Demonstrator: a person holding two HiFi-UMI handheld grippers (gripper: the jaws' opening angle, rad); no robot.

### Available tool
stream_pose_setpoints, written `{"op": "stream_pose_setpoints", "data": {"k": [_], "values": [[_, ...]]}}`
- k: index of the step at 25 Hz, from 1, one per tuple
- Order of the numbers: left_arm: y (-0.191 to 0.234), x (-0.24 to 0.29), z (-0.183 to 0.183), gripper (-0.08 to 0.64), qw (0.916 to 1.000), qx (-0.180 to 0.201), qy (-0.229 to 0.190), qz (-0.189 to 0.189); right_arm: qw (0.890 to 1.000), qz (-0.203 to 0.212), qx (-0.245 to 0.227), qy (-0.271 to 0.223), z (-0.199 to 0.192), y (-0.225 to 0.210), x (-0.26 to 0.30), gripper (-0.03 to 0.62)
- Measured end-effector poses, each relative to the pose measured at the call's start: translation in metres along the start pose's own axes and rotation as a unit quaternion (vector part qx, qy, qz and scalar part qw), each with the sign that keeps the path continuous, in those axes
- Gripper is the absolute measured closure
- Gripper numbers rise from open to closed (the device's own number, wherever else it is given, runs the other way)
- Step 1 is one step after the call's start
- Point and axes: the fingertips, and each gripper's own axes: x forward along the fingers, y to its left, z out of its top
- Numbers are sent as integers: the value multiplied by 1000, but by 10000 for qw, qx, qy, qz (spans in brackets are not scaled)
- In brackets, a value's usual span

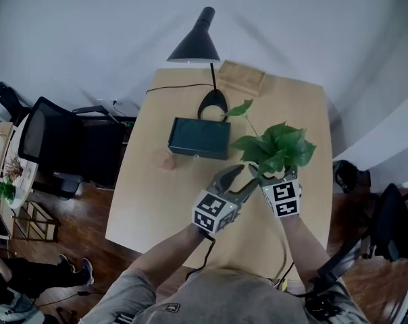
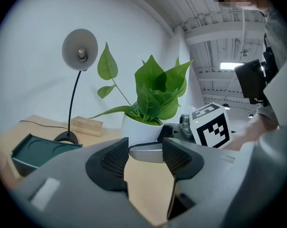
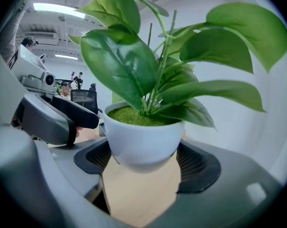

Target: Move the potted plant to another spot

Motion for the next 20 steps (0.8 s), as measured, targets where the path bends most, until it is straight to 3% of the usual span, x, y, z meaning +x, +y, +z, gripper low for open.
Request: {"op": "stream_pose_setpoints", "data": {"k": [8,20], "values": [[-51,-45,29,353,9986,313,-386,190,9987,152,-230,-418,38,24,-56,155],[-80,-108,17,368,9951,356,-429,818,9938,781,-402,-675,44,89,-89,155]]}}
